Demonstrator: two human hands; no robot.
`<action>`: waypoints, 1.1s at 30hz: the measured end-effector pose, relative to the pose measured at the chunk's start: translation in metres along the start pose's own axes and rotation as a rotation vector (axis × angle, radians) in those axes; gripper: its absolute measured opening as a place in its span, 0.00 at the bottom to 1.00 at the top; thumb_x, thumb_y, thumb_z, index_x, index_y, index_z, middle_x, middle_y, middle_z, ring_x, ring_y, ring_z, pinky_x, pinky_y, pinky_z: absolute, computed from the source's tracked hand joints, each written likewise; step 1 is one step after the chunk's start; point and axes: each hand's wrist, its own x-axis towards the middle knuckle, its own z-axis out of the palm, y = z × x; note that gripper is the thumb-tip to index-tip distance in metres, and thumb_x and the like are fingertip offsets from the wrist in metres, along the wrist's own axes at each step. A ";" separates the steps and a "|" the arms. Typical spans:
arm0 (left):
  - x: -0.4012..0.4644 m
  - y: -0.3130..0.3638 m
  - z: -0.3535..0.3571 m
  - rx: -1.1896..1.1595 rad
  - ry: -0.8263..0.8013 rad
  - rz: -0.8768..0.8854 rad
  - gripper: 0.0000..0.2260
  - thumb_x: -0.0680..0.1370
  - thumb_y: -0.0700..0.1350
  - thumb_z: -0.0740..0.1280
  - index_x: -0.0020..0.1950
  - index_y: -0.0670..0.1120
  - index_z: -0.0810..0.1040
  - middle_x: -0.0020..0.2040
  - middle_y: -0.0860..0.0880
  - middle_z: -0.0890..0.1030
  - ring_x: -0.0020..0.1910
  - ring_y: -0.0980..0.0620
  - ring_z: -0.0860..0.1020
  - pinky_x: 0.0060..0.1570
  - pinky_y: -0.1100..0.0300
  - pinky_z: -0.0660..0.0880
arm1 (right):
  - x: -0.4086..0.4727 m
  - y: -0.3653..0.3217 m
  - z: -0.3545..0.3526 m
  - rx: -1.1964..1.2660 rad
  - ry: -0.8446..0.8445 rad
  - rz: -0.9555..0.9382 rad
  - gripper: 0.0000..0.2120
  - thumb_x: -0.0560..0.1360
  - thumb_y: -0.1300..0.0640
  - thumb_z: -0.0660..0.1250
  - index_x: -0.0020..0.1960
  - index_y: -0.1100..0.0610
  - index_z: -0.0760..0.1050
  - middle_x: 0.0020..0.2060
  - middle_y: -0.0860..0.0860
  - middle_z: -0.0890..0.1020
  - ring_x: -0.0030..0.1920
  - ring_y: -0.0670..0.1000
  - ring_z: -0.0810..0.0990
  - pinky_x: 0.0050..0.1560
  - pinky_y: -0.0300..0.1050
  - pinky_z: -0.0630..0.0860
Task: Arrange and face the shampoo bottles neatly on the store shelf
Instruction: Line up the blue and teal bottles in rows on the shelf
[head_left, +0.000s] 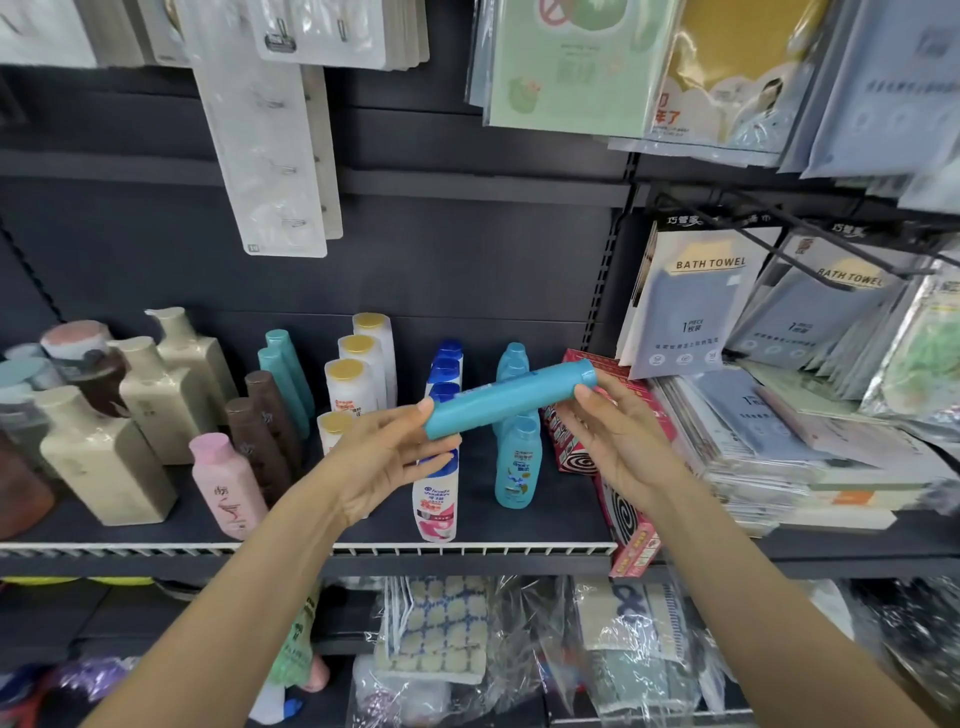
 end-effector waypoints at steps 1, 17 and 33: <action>0.001 -0.002 0.000 -0.008 0.000 -0.017 0.18 0.70 0.50 0.67 0.54 0.40 0.78 0.50 0.42 0.84 0.48 0.49 0.83 0.43 0.59 0.81 | 0.000 0.001 0.000 -0.004 0.001 -0.004 0.18 0.70 0.63 0.66 0.60 0.61 0.73 0.56 0.56 0.80 0.58 0.52 0.79 0.58 0.44 0.77; 0.041 -0.042 -0.029 1.272 0.305 0.537 0.10 0.79 0.42 0.63 0.60 0.44 0.77 0.56 0.49 0.78 0.48 0.54 0.76 0.49 0.64 0.70 | 0.013 0.016 -0.012 -0.963 0.164 -0.258 0.08 0.69 0.59 0.74 0.47 0.54 0.78 0.43 0.46 0.81 0.44 0.44 0.80 0.43 0.32 0.77; 0.042 -0.072 -0.047 1.626 0.014 0.433 0.21 0.80 0.45 0.60 0.74 0.50 0.63 0.74 0.53 0.62 0.71 0.53 0.63 0.67 0.61 0.62 | 0.029 0.087 -0.052 -1.285 0.110 -0.044 0.12 0.70 0.59 0.74 0.50 0.59 0.75 0.49 0.51 0.81 0.48 0.47 0.78 0.48 0.38 0.71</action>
